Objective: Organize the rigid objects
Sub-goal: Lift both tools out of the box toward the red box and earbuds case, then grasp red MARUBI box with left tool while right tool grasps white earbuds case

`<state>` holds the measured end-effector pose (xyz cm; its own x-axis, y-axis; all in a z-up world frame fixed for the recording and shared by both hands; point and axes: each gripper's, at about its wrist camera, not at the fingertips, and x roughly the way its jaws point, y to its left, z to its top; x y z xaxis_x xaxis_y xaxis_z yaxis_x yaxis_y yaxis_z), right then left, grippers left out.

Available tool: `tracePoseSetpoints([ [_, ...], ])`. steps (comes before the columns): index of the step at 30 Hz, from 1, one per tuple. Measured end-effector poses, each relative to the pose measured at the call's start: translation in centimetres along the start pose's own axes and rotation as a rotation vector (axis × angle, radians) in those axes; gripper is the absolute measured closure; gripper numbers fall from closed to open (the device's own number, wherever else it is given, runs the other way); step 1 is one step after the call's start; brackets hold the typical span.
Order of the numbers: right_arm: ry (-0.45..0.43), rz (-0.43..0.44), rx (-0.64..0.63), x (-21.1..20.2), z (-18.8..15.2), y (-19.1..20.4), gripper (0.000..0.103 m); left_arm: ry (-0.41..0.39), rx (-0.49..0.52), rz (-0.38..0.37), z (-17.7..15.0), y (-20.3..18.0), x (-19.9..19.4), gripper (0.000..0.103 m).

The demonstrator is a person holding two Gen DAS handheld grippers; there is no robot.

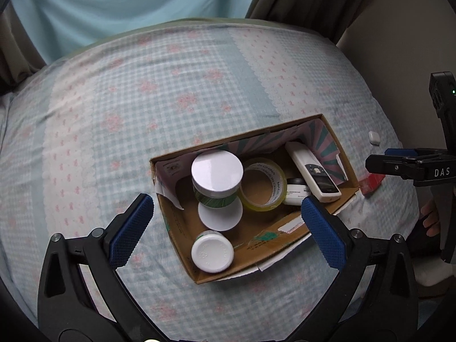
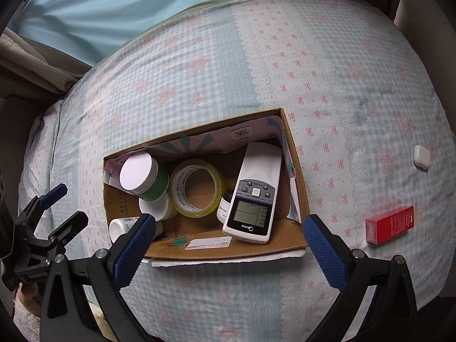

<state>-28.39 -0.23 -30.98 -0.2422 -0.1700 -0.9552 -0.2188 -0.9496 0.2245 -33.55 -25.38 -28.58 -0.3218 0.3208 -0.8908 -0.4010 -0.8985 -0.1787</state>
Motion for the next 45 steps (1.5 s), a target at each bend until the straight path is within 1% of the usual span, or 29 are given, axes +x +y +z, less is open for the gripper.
tracePoseSetpoints([
  [5,-0.047,-0.027,-0.032,-3.9,-1.0,-1.4,0.000,-0.043,-0.006,0.007,-0.8,-2.7,-2.9,0.000],
  [10,-0.096,-0.065,-0.022,-8.2,-2.7,-4.9,0.000,-0.075,0.012,-0.013,-0.9,-7.0,-5.2,0.000],
  [15,-0.133,-0.171,-0.018,-12.4,-4.7,-9.8,0.000,-0.085,0.046,-0.043,-0.7,-12.7,-5.8,0.000],
  [18,-0.164,-0.198,-0.003,-14.4,-5.6,-13.4,0.000,-0.094,0.079,-0.044,-0.5,-16.4,-5.6,0.000],
  [21,-0.166,-0.216,0.020,-15.9,-6.0,-17.2,0.000,-0.096,0.134,-0.034,-0.2,-20.2,-4.9,0.000],
  [26,-0.158,-0.283,0.050,-17.1,-6.3,-23.1,0.000,-0.050,0.257,-0.048,0.7,-26.7,-2.2,0.000],
  [29,-0.158,-0.294,0.099,-17.2,-6.3,-26.6,0.000,-0.024,0.334,-0.057,1.1,-30.4,-0.3,0.000],
  [33,-0.141,-0.254,0.171,-16.4,-5.6,-30.8,0.000,0.045,0.419,-0.078,1.4,-34.9,2.9,0.000],
  [35,-0.123,-0.231,0.192,-15.6,-4.9,-32.5,0.000,0.096,0.458,-0.092,1.3,-37.1,4.9,0.000],
  [39,-0.067,-0.202,0.212,-13.1,-3.0,-35.2,0.000,0.195,0.561,-0.094,0.6,-40.8,9.5,0.000],
  [45,0.000,-0.161,0.235,-8.1,-0.1,-37.5,0.000,0.330,0.678,-0.079,-1.0,-43.8,16.8,0.000],
])
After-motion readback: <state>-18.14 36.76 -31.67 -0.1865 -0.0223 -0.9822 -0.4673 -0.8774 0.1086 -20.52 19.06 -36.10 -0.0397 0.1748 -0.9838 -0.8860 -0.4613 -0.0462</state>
